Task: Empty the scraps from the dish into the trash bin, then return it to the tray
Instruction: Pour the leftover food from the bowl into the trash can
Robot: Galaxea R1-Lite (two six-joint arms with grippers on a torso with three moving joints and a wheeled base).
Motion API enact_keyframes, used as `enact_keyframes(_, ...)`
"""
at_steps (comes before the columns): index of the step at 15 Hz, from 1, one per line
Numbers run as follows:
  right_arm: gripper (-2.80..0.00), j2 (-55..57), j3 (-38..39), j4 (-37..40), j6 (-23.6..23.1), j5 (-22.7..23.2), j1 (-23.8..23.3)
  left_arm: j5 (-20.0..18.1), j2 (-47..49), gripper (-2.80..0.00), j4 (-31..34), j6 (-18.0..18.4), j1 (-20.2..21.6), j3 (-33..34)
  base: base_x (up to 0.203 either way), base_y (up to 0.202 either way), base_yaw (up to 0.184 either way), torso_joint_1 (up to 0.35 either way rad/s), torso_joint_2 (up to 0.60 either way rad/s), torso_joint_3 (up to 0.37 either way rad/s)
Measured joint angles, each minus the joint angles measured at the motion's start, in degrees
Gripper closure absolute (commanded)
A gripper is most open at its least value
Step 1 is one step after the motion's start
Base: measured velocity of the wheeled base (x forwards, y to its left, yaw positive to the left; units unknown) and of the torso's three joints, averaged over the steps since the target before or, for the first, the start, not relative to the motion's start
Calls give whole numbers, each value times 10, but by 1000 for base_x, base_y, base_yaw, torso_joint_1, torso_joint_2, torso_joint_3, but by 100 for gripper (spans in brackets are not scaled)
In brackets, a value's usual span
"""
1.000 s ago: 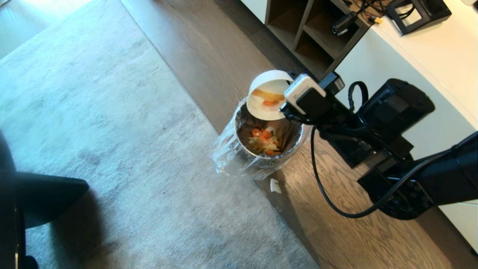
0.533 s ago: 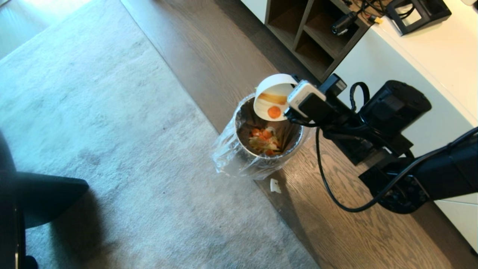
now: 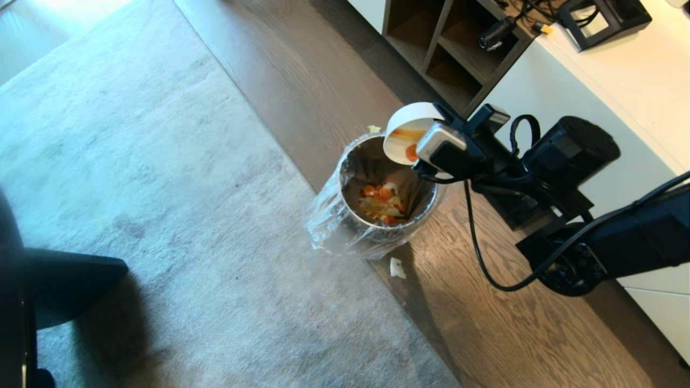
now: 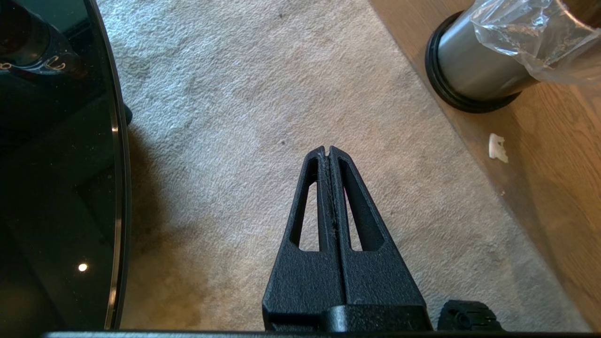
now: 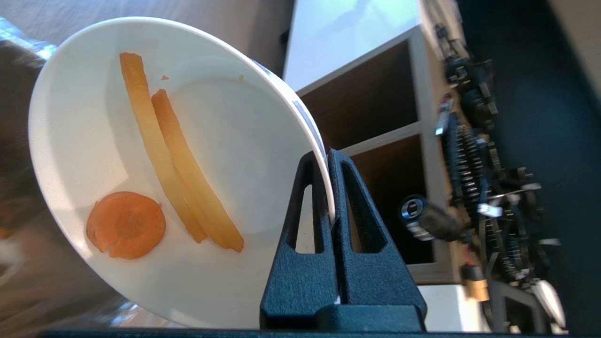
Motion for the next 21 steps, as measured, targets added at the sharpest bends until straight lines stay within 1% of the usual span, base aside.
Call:
enact_keyframes(2, 0, 10, -8, -41, -23, 0, 0, 0, 0, 0, 0, 0, 0, 0, 0, 0, 0, 0, 0, 0)
enact_keyframes(4, 0, 13, 1, -46, -41, 1, 2, 0, 0, 0, 0, 0, 0, 0, 0, 0, 0, 0, 0, 0)
enact_keyframes(10, 0, -9, 35, -46, -48, 4, 20, 0, 0, 0, 0, 0, 0, 0, 0, 0, 0, 0, 0, 0)
enact_keyframes(13, 0, -26, 44, -46, -56, 55, 24, 0, 0, 0, 0, 0, 0, 0, 0, 0, 0, 0, 0, 0)
enact_keyframes(16, 0, -42, 54, -46, -62, 86, 24, 0, 0, 0, 0, 0, 0, 0, 0, 0, 0, 0, 0, 0)
enact_keyframes(21, 0, -56, 47, -46, -68, 107, 24, 0, 0, 0, 0, 0, 0, 0, 0, 0, 0, 0, 0, 0)
